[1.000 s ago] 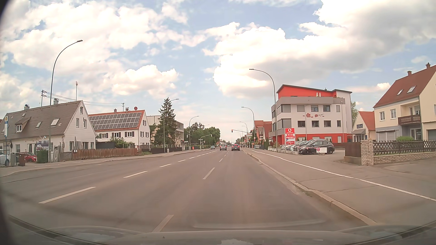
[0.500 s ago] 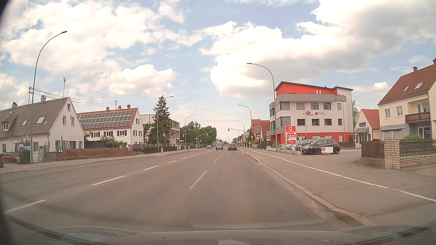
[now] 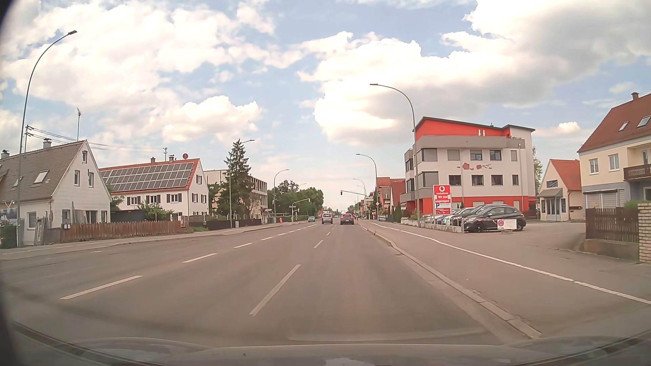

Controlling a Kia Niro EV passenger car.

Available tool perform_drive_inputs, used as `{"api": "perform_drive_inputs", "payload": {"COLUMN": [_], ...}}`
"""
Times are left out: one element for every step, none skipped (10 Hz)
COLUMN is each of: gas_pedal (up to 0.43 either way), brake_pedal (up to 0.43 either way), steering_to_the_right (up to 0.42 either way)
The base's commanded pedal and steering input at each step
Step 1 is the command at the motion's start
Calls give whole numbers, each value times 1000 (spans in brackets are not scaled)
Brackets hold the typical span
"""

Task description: Follow the waypoints while adhering to traffic rules and regulations

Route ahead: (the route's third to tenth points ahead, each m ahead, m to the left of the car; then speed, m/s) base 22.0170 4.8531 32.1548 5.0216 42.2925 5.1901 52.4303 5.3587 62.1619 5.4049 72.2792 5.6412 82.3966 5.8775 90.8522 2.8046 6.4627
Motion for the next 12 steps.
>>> {"api": "perform_drive_inputs", "payload": {"gas_pedal": [248,248,248,248,248,240,228,220,220,220,220,209], "brake_pedal": [18,18,18,18,18,18,18,18,18,18,18,18], "steering_to_the_right": [-15,-16,-16,-16,-16,-11,-3,4,7,7,7,7]}}
